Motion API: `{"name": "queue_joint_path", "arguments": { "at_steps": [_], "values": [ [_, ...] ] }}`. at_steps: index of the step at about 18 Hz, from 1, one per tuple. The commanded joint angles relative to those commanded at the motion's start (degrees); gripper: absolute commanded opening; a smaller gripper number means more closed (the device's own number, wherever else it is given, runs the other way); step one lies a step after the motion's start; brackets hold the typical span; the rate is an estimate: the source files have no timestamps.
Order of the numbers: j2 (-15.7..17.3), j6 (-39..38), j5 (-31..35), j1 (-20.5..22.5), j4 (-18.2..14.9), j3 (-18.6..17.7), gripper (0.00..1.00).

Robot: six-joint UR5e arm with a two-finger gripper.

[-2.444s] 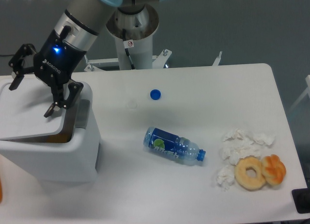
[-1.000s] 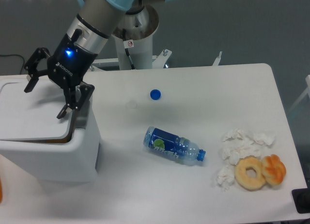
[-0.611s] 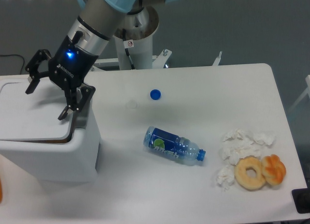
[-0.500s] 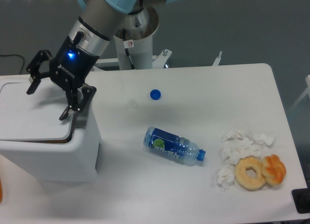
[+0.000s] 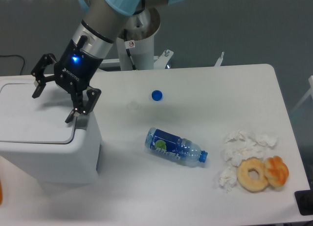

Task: Close the trash can
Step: 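Press the gripper on the lid to seat it shut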

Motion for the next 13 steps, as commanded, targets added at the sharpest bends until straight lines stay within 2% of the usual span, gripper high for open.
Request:
{"name": "queue_joint_path", "arguments": {
  "at_steps": [13],
  "values": [
    [-0.44, 0.00, 0.00, -0.09, 0.00, 0.09, 1.00]
  ]
}}
